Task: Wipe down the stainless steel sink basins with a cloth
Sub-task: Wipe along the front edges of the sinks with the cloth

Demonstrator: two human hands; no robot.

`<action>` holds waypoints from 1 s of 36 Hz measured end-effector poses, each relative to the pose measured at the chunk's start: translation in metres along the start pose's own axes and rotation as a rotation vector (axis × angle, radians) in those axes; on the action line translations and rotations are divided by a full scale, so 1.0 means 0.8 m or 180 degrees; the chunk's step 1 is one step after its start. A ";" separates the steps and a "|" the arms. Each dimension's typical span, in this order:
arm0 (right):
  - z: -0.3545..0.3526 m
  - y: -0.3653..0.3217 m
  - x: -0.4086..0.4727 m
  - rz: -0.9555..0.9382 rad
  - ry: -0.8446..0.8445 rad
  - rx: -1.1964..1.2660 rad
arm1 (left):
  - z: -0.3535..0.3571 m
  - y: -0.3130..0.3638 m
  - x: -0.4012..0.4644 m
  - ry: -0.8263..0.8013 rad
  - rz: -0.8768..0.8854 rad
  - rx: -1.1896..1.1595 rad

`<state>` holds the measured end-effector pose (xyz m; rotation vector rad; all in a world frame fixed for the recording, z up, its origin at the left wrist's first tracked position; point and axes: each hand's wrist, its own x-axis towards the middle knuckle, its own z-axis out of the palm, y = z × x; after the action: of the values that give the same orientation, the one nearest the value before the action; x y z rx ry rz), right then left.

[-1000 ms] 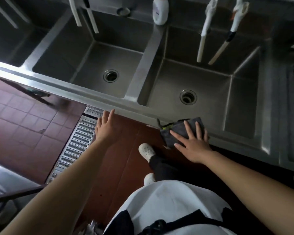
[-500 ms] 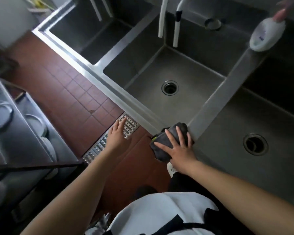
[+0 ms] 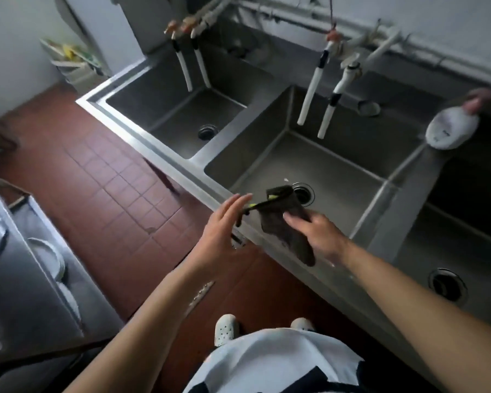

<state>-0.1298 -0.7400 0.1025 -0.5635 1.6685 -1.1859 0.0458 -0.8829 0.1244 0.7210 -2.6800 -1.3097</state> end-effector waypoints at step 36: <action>0.207 -0.090 0.097 -0.0076 0.0729 0.0463 | -0.256 -0.215 0.008 -0.0080 -0.0780 -0.1920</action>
<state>-0.0256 -0.9052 0.1245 -0.3685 1.7513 -1.4195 0.1594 -1.1253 0.1227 0.9531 -2.0585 -2.0503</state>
